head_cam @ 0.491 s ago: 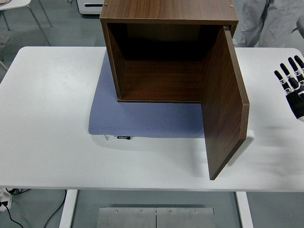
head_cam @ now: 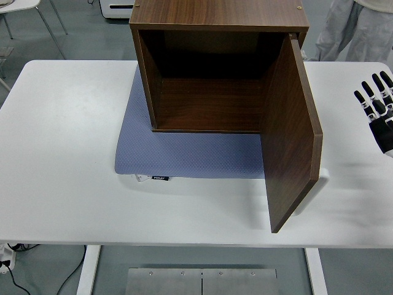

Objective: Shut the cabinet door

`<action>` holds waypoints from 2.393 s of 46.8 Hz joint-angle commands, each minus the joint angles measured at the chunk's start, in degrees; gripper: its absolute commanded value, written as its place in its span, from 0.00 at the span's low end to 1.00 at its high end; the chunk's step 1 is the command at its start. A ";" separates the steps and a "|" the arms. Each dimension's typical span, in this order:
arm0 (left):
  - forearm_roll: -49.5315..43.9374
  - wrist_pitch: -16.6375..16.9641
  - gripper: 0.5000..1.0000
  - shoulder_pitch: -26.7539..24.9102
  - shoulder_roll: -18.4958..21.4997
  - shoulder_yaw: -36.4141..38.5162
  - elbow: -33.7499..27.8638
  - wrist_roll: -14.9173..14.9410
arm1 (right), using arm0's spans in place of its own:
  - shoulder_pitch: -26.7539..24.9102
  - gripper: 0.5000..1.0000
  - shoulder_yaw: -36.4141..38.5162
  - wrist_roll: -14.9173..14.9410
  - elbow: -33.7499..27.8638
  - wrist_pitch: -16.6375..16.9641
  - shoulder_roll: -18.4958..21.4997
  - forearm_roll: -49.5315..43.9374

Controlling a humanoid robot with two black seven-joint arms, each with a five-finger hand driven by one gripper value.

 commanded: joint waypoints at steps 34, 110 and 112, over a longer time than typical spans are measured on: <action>0.02 0.00 1.00 -0.06 0.00 0.00 -0.06 0.00 | 0.07 1.00 0.08 0.00 0.00 0.00 0.05 0.00; 0.02 0.00 1.00 -0.06 0.00 0.00 -0.06 0.00 | -6.43 1.00 1.57 0.00 9.40 0.00 -7.59 0.00; 0.02 0.00 1.00 -0.06 0.00 0.00 -0.06 0.00 | -7.14 1.00 1.66 0.00 9.84 0.00 -7.85 0.00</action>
